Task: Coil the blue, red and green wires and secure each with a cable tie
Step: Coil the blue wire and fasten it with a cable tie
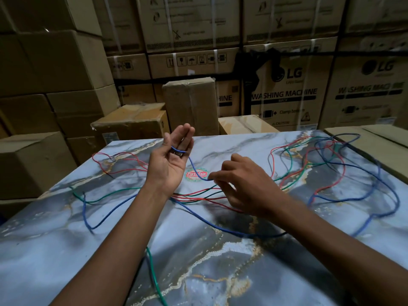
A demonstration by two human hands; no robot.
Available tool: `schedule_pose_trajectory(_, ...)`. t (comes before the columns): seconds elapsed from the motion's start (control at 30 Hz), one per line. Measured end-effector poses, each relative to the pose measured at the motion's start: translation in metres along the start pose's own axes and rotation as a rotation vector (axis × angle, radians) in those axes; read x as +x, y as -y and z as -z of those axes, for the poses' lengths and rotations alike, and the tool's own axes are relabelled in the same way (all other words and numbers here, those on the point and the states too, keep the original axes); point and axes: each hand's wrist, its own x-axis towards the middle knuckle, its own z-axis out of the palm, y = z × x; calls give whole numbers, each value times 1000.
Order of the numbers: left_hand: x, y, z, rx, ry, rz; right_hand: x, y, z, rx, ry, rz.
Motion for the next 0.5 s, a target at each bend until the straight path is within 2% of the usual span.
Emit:
schedule_pose_trajectory(0.13,-2,9,-4,165,32,6,2,8,8,128,-98,-6)
schedule_pose_trajectory(0.27,-5,20,-6,328,83,9,1,9,12,94,-193,-13)
schedule_pose_trajectory(0.43,-14,27,-7,885,245,-104,0,4,10,34,-284,-38)
schedule_pose_trajectory(0.5,-19,32,-8,1012,328,-92,0,1,13,21,-344,-64)
